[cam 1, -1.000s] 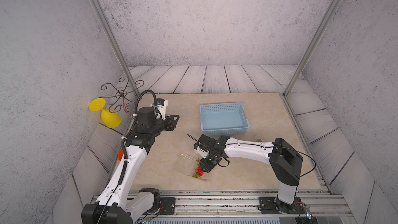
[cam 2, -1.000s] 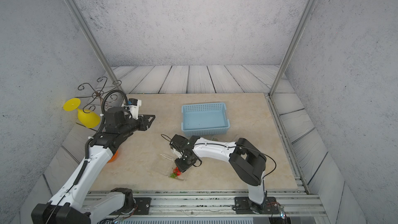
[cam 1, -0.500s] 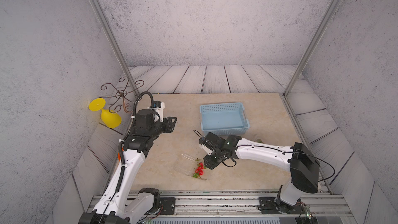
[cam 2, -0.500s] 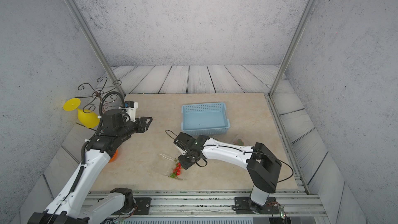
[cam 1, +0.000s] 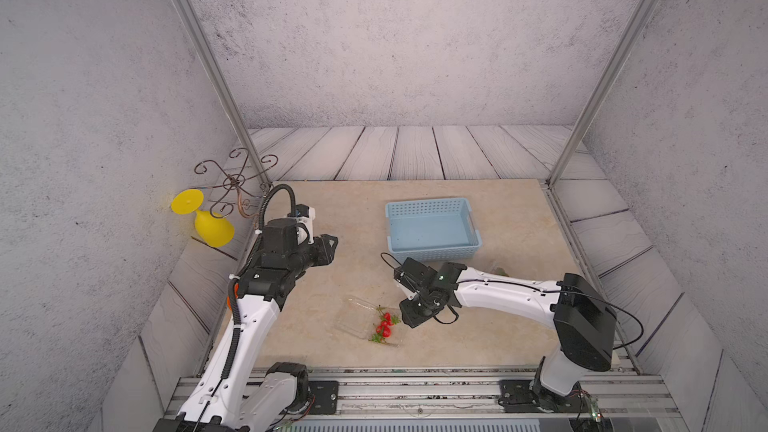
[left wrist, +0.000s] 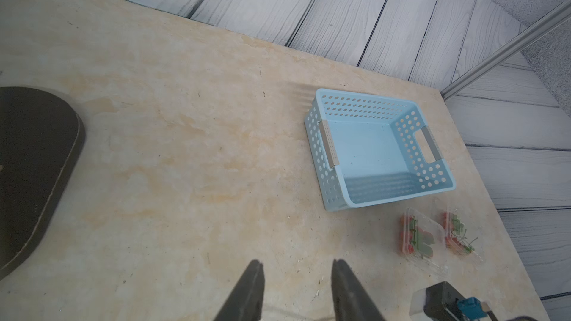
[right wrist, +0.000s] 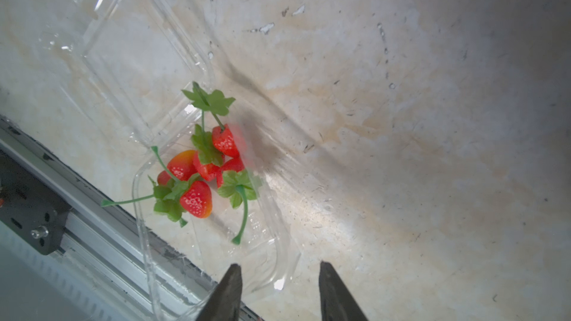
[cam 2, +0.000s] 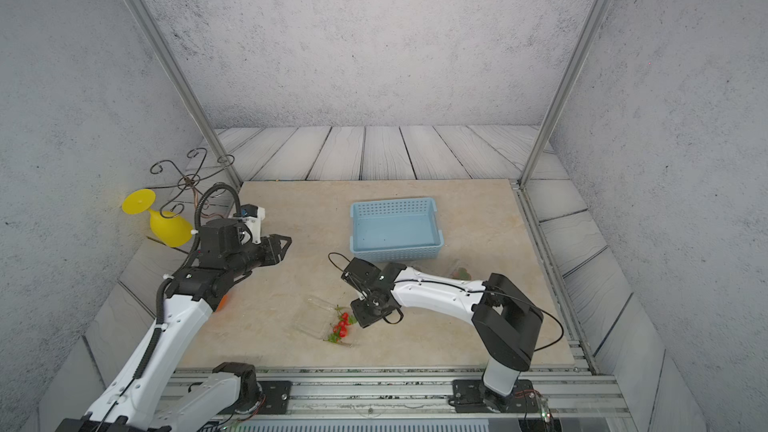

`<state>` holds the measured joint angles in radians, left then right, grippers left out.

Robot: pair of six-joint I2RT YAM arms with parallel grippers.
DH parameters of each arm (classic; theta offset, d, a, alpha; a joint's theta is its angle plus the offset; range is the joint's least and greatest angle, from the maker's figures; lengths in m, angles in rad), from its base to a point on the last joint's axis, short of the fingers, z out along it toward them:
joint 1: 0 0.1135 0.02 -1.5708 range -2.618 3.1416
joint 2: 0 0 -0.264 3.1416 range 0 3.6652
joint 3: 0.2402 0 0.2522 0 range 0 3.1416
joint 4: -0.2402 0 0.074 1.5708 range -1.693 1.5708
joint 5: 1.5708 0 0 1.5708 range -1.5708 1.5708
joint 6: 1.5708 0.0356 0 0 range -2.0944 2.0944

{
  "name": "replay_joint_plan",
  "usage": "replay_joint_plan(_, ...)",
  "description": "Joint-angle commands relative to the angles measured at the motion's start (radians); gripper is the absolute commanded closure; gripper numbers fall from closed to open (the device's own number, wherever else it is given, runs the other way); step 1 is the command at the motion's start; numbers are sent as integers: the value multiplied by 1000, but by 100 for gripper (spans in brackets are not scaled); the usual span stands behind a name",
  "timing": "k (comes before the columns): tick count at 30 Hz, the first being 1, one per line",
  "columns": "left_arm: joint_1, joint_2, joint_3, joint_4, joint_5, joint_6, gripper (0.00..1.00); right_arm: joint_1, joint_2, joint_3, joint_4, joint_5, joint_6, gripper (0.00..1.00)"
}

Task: Pack strawberries into containers
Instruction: Adjust the packing box at the center of the board.

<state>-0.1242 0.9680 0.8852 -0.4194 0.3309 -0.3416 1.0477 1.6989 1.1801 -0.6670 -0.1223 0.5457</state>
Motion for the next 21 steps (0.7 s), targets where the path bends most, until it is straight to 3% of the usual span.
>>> replay_joint_plan(1,12,-18,-23,-23,-20,-20,60,-5,46,-29,13,-6,17,58)
replay_joint_plan(11,18,-34,-64,-20,-4,-64,59,-45,77,-46,54,-37,26,71)
replay_joint_plan(21,19,-35,-192,58,62,-159,58,-120,126,-35,90,-88,9,84)
